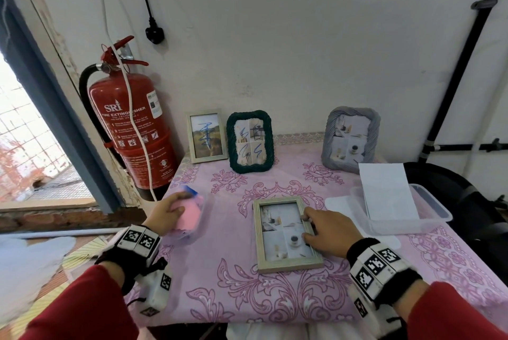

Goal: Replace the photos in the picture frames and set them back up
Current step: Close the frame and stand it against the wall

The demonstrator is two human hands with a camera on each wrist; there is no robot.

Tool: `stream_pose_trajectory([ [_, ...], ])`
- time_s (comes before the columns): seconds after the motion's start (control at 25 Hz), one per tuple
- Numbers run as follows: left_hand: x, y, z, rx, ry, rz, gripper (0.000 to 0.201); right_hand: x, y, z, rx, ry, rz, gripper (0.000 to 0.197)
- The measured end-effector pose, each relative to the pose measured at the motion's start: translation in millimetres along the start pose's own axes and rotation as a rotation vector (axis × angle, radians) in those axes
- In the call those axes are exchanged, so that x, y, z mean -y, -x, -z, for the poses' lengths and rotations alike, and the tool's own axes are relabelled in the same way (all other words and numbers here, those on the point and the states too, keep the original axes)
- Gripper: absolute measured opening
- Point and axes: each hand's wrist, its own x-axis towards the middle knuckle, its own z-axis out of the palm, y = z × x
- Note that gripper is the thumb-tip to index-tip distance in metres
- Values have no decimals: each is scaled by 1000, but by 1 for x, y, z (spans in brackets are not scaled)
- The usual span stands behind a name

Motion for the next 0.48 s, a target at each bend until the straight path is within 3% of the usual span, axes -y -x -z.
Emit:
stream_pose_trajectory([
  [0.08,1,0,-2,70,-170,-12,47,0,0,0,0,-3,-3,37],
  [0.24,3,4,-6,-159,-606,-124,50,0,0,0,3,2,-2,38],
  [0.28,3,3,-8,-124,-624,-149,44,0,0,0,3,1,-3,38],
  [0.36,3,5,-11,20,-529,-69,38,0,1,1,3,0,-4,37],
  [0.48,2,5,-13,178,-480,25,43,0,1,0,0,-2,-1,36],
])
